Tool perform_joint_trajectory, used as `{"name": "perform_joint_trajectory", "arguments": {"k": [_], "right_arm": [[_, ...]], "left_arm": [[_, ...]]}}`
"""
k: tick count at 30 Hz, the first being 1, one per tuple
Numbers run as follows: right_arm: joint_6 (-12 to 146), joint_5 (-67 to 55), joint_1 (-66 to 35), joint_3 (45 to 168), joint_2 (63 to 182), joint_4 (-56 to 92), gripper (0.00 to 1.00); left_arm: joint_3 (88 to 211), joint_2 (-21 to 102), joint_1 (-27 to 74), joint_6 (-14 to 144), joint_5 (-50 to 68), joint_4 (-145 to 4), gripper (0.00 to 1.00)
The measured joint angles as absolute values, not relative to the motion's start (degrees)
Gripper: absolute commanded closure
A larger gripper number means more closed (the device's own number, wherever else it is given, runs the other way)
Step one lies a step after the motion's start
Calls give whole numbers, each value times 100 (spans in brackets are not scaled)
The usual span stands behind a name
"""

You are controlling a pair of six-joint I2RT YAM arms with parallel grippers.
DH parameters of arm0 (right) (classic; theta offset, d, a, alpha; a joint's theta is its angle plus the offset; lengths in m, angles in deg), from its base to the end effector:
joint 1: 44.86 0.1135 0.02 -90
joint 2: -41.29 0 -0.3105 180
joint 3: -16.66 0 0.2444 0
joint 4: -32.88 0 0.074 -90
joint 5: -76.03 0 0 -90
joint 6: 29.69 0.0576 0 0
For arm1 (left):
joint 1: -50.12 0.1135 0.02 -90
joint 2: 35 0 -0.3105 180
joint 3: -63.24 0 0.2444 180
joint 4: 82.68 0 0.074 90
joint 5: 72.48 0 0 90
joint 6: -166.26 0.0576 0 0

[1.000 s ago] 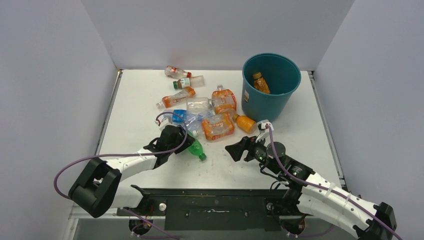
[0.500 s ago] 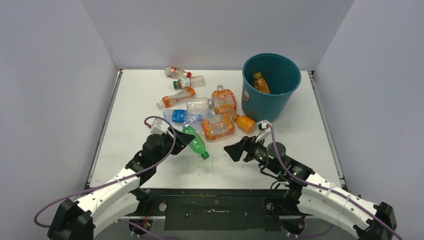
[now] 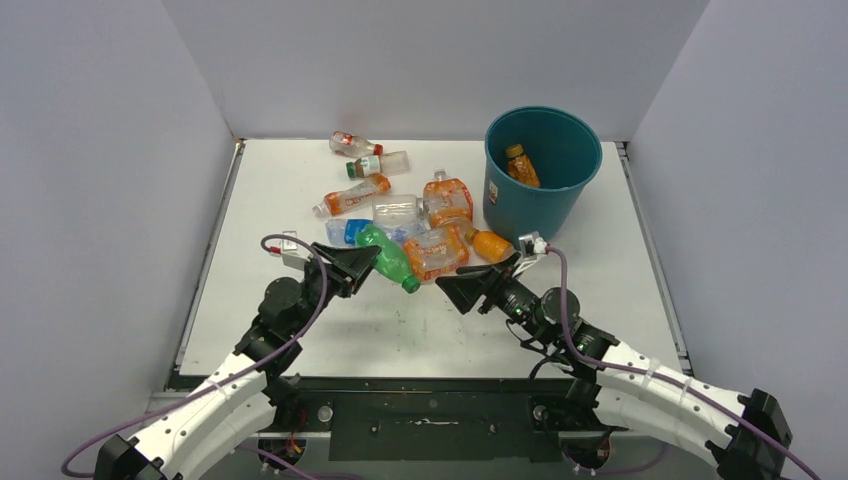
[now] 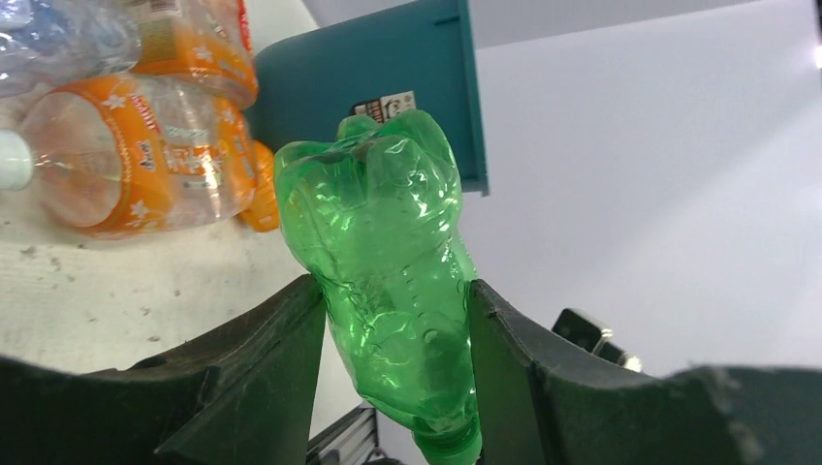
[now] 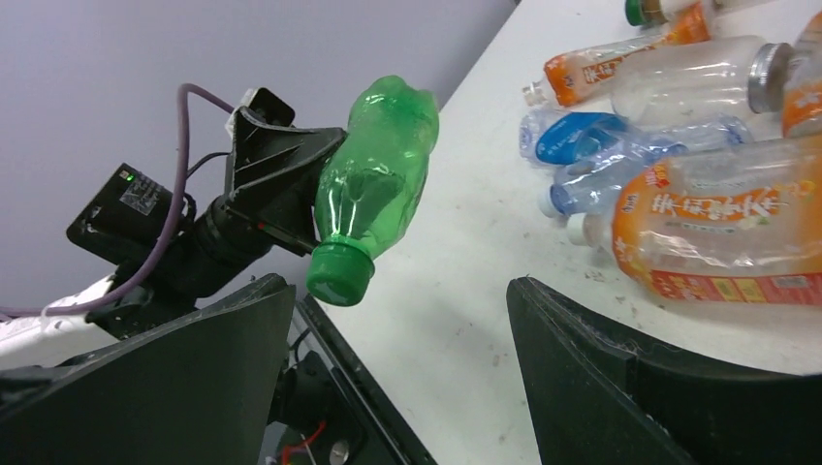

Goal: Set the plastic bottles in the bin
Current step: Pick up the plastic bottle at the center of the board, then place the plastic bottle in the trash bin.

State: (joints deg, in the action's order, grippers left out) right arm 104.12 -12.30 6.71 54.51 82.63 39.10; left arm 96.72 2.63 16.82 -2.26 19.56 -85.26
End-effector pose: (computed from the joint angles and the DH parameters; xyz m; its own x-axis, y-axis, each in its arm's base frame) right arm 0.0995 0.1281 0.3100 -0.5332 0.4412 -0.7218 -0.5986 0.4061 0.6905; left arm 0.1260 -0.0803 0.2818 -0.5131 -0.8347 -0.1999 0.0808 0.1849 -0.9794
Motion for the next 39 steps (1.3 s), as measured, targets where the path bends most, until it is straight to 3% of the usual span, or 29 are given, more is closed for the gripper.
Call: {"name": "perform_joint_trajectory", "arguments": {"k": [9,19,26,29,35,37,38,39], "right_arm": [[10471,-2469,1753,5389,9173,5485,14],[10314,-3520,1974,6006,9817,5505,19],[10314,-3627,1974,6220,10178,5499,23],[10316,-3568,1974,6412,10386,5490,31],[10397,-3477,1969,6506,10493,5470,56],[10441,-3420,1961,6526,10493,5468,74],[10456,-3380,1956,6537,10495,5472,83],[10460,-3346,1947,6554,10495,5457,89]], "left_arm": [[9762,809,1560,-766,2481,-9368,100],[9924,969,1381,-722,2841,-9836,100],[9924,967,1355,-683,2935,-9840,100],[9926,967,1317,-652,2935,-9838,100],[9926,952,1265,-584,2935,-9833,100],[9926,947,1256,-571,2937,-9829,100],[9926,945,1254,-552,2937,-9827,96],[9926,943,1252,-552,2957,-9827,85]]}}
